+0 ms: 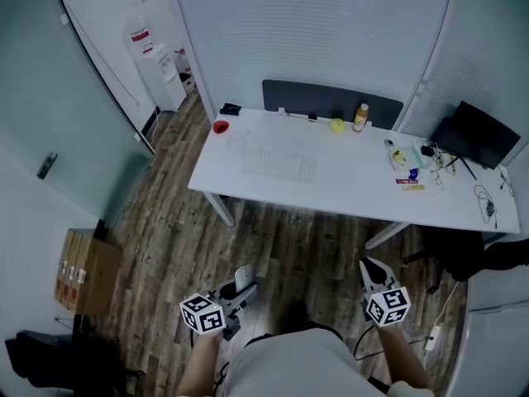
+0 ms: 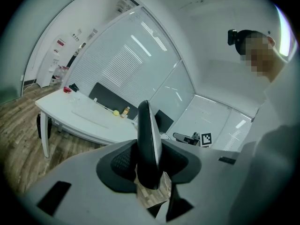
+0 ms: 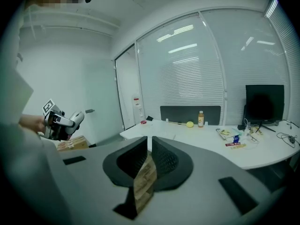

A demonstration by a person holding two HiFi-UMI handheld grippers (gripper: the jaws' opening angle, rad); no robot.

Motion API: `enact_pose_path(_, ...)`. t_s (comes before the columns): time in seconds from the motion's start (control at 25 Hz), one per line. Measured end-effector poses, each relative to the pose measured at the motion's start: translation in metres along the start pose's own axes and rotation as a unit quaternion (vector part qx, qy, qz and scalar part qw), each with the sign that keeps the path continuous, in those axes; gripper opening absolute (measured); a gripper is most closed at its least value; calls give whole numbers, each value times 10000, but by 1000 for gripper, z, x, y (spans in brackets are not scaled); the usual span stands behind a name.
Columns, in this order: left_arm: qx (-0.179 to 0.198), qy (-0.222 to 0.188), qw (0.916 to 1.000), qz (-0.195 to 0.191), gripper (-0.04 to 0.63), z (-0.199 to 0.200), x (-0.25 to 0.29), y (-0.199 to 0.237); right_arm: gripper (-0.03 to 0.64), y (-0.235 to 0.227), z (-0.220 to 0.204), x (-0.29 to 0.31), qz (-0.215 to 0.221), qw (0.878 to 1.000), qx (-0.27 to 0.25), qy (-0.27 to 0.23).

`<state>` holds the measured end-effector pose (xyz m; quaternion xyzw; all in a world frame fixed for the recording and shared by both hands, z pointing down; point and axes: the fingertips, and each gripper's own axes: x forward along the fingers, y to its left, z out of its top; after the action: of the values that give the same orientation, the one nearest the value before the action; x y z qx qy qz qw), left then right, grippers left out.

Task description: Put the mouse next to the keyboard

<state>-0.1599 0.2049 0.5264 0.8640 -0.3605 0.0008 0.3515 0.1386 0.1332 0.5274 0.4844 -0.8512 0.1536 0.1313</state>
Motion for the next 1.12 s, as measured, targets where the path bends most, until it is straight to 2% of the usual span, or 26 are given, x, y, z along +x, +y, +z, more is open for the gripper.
enact_pose_path(0.52, -115, -25, 9997, 191, 144, 14, 55, 6, 44, -45, 5, 46, 284, 9995, 62, 132)
enact_pose_path(1.12, -130, 26, 9999, 105, 144, 47, 88, 34, 44, -65, 18, 84, 215, 9995, 32, 218)
